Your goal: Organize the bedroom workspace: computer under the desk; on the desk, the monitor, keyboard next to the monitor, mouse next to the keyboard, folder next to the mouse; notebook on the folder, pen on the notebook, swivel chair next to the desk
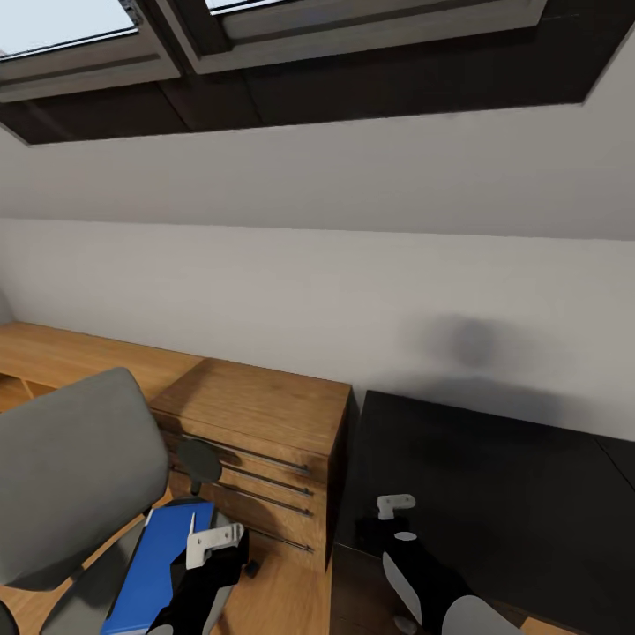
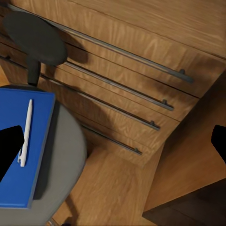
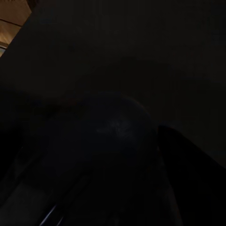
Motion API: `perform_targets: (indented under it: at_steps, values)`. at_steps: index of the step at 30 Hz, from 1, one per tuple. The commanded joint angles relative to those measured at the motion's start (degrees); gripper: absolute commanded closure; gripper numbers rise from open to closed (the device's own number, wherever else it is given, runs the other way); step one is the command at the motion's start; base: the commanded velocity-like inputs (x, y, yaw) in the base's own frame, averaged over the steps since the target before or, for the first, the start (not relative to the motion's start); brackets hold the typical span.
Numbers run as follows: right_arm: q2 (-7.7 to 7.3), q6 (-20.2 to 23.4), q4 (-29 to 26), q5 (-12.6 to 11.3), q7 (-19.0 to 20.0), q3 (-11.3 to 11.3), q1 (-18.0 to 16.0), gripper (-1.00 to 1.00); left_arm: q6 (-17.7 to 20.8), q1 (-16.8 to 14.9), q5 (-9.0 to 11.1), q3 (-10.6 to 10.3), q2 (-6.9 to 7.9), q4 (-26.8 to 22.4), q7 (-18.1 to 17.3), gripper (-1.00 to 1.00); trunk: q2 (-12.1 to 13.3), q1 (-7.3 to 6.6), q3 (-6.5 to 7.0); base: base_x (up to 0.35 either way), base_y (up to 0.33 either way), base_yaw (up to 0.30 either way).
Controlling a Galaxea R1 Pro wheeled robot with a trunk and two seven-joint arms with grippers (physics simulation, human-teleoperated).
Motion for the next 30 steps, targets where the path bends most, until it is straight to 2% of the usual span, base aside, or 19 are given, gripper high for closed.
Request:
perform_targets:
  at_steps: [1, 11, 30]
  values:
    - [-0.05, 0.3, -0.1, -0.6, -0.5, 0.5, 0.0, 1.00, 0.2, 0.0, 0.5, -0.2, 0.06, -0.1, 0.5, -1.00, 0.0, 0.01, -0.06, 0.000, 0.000, 0.000]
    - [-0.05, 0.3, -0.1, -0.6, -0.5, 0.5, 0.0, 1.00, 0.2, 0.0, 0.5, -0.4, 0.08, 0.3, 0.4, -1.00, 0.0, 0.01, -0.06, 0.100, 0.000, 0.000]
    - [-0.05, 0.2, -0.1, -0.6, -0.5, 0.5, 0.0, 1.00, 0.2, 0.0, 0.5, -0.4, 0.08, 0.3, 0.4, -1.00, 0.0, 0.01, -0.06, 0.007, 0.023, 0.000]
